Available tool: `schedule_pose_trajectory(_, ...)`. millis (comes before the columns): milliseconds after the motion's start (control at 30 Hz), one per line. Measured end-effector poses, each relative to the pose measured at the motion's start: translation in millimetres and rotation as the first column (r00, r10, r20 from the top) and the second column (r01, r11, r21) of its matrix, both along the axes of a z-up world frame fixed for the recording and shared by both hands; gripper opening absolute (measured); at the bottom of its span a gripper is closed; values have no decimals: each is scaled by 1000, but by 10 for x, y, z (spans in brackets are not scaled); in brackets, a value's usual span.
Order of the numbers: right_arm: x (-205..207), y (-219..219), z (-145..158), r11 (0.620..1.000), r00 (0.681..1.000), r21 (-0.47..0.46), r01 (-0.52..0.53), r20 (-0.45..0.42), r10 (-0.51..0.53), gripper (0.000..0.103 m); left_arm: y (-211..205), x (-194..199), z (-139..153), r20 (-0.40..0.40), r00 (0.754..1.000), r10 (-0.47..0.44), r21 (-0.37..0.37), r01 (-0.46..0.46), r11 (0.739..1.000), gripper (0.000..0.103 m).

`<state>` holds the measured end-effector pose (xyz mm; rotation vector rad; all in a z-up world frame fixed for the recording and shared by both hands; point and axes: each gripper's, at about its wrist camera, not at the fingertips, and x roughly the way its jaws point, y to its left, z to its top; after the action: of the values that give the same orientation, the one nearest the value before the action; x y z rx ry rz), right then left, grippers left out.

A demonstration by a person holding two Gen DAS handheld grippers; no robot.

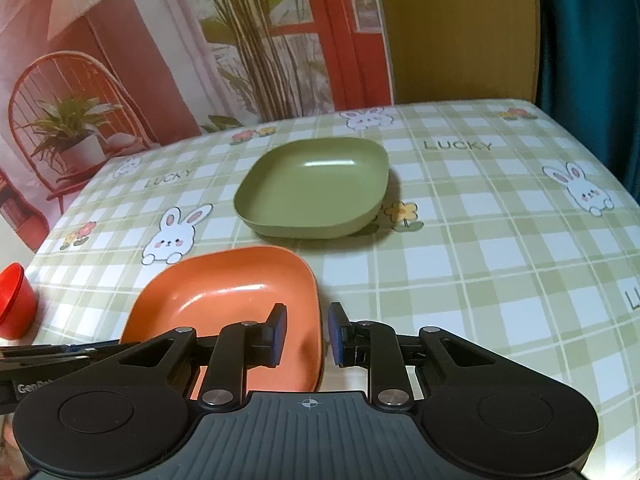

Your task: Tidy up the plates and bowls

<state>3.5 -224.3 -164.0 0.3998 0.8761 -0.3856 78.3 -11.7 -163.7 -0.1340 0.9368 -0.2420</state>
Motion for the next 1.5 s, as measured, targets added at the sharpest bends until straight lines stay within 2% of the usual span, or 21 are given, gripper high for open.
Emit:
schedule_pose_trajectory(267,-16,-22,-201,999,999,38,14,-52,-12,21,17,10,-46,-12,1000,9,-5,-9,1000,26)
schedule_pose_trajectory(700,-23,-16,-236,999,999,37,3,-40,-1,21,9,5,-58,-7,1000,11,-3,-11,1000,26)
schedule_pose_trajectory(800,-29,-36,-221,999,999,53,6,-32,-4,21,11,5,18,23,1000,12,7,-12,1000,26)
schedule_pose_trajectory(1000,-42,-100,8,998,998,63,16,59,-19,22,22,63,336,134,991,-19,1,19,1000,26)
schedule_pose_trajectory(1133,1,-166,196,1000,994,5,16,111,-17,22,23,151,563,206,977,-56,1,57,998,26)
schedule_pose_trajectory(1300,65,-379,313,999,984,-26,42,173,-37,22,76,337,711,240,969,-56,-22,63,998,26)
schedule_pose_trajectory(1500,142,-616,299,994,987,-90,53,159,-39,22,72,604,759,273,961,-50,-30,61,998,26)
